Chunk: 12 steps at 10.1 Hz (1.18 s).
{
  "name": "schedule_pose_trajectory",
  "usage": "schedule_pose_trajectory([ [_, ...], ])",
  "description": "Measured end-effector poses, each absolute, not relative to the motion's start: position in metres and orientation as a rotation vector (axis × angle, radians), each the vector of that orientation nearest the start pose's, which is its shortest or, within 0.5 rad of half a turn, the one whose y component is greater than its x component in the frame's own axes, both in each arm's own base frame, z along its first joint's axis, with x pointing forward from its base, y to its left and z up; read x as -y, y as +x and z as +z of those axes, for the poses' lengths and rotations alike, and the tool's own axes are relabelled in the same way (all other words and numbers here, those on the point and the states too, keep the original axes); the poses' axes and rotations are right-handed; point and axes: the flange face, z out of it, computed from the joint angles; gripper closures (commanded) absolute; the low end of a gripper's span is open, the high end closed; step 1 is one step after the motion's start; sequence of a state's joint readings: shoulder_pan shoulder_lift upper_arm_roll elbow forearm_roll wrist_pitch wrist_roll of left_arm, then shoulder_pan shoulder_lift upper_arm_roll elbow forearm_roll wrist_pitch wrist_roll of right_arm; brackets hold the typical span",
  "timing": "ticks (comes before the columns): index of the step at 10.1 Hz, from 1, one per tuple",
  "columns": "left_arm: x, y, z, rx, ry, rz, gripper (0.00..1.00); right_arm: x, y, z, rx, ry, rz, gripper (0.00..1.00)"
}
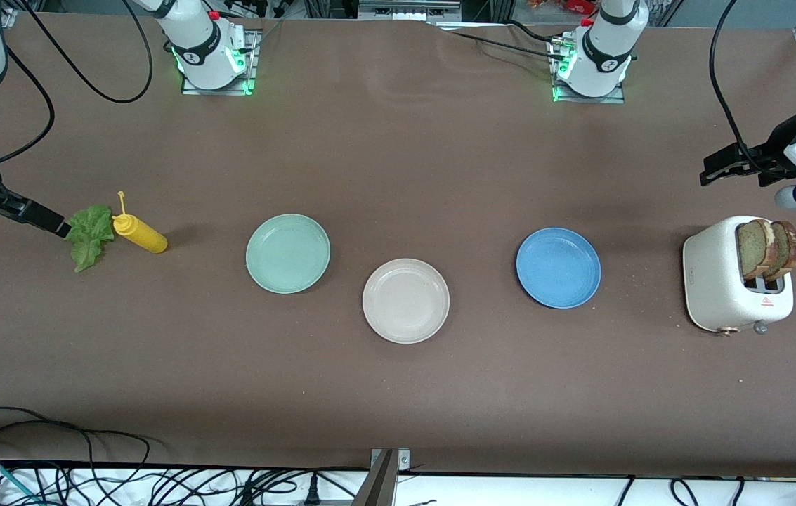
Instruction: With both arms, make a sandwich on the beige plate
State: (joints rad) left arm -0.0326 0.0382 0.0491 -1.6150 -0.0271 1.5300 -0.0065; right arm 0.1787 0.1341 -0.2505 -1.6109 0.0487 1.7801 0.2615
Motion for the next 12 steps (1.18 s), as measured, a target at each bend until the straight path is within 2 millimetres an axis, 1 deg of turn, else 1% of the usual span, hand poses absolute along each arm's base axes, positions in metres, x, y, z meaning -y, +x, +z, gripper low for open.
schedule_pose_trajectory([
  [9, -0.004, 0.56, 0.576, 0.028, -3.16, 0.205, 0.0, 0.031, 0.607, 0.548, -0.526, -3.078, -0.058, 0.0],
  [10, -0.007, 0.561, 0.574, 0.009, -3.162, 0.201, 0.0, 0.031, 0.607, 0.548, -0.525, -3.078, -0.058, 0.0],
  [11, -0.016, 0.565, 0.571, 0.003, -3.163, 0.175, 0.0, 0.031, 0.607, 0.548, -0.524, -3.078, -0.058, 0.0],
  [12, -0.034, 0.57, 0.565, 0.012, -3.164, 0.141, 0.0, 0.031, 0.607, 0.548, -0.524, -3.078, -0.058, 0.0],
])
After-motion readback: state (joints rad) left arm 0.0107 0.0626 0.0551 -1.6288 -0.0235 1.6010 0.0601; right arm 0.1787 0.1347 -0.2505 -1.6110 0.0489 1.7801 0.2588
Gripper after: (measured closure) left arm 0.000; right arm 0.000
